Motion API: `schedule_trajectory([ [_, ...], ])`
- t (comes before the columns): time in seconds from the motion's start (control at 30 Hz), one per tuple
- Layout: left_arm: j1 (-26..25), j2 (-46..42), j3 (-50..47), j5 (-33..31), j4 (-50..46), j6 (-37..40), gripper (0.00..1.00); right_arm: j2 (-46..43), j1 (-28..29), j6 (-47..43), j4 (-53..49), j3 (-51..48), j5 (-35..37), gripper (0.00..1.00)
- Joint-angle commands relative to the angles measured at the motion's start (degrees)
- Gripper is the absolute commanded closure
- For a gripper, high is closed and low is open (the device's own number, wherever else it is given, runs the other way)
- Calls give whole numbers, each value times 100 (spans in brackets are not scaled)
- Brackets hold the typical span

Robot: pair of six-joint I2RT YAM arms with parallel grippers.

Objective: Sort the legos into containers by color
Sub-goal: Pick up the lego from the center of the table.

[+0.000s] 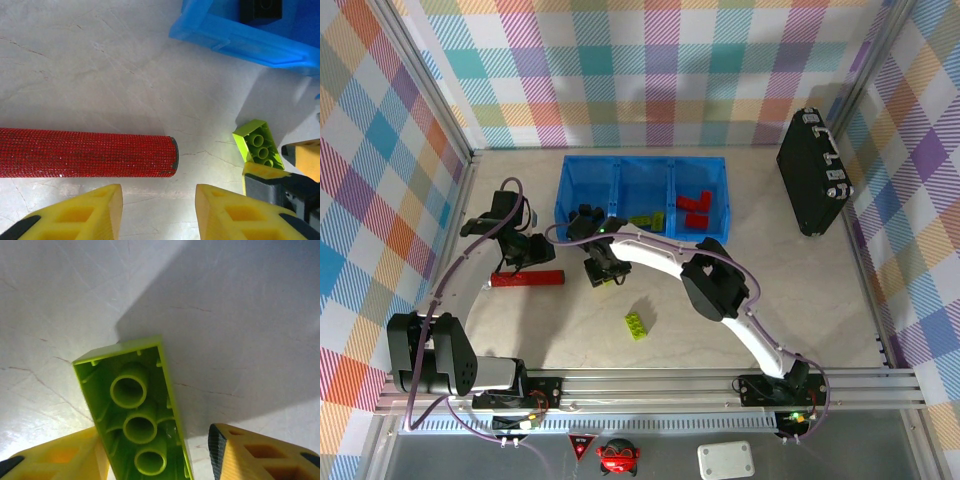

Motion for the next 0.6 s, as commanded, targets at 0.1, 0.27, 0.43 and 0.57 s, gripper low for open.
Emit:
schedule_trajectory([
  [0.1,87,-141,-49,77,80,88,57,41,50,-95,-127,168,44,54],
  [0.27,100,-123,-44,102,87,93,58,-3,47,-78,-155,159,43,58],
  [0.43,109,-96,-34,124,89,92,58,-136,60,-40,-212,125,39,60],
  [0.57,137,-92,-30,121,89,93,58,-428,62,15,-215,-110,44,60],
])
